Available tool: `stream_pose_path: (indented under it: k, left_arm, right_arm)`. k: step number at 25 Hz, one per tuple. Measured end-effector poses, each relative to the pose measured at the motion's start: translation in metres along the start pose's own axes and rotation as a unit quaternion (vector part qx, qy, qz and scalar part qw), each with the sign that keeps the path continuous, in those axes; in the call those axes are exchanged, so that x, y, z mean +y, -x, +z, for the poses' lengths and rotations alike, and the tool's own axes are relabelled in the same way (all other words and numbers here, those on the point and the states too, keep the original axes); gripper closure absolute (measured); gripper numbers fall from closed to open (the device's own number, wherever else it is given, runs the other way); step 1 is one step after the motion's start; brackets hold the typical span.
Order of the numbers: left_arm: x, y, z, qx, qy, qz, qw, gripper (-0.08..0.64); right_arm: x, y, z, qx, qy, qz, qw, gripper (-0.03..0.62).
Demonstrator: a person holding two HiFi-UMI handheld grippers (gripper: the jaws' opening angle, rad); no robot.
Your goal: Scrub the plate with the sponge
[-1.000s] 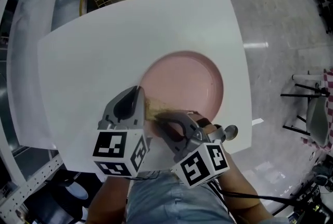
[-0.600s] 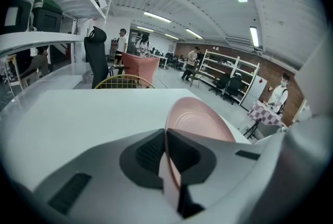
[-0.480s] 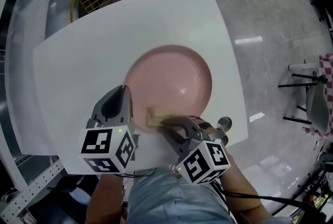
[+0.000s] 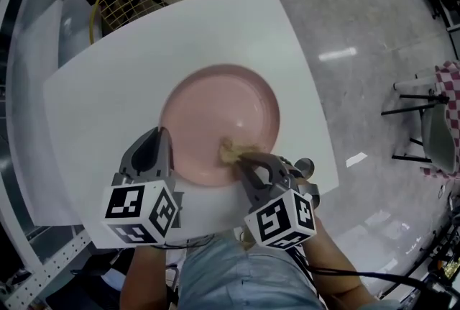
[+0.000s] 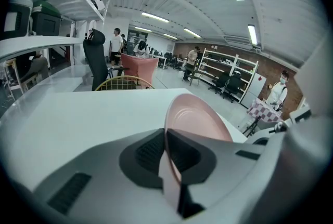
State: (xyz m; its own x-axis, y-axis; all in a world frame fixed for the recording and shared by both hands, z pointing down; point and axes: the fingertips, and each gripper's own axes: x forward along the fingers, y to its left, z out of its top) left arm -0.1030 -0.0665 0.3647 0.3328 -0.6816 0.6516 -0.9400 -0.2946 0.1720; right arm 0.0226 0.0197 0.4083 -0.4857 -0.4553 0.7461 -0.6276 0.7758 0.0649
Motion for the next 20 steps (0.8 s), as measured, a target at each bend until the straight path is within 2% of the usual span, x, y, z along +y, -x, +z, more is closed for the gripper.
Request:
stream_pose_path:
  k: [5,13,20]
  left_arm:
    - [-0.003,0.003,0.001,-0.002,-0.004,-0.004,1.0,0.535]
    - [-0.005,0.003,0.001,-0.002,-0.005,-0.01,0.9999,0.535]
    - [-0.008,0.002,0.002,-0.001,-0.013,-0.017,0.9998,0.535]
  right_arm:
    - [-0.027,0.002,-0.006,0.003,-0.042,-0.055,0.998,0.558]
    - [-0.058,0.0,-0.001,-0.007,-0.097,-0.082,0.992,0.558]
    - [-0.084,-0.007,0.01,-0.013,-0.115,-0.103,0.988,0.559]
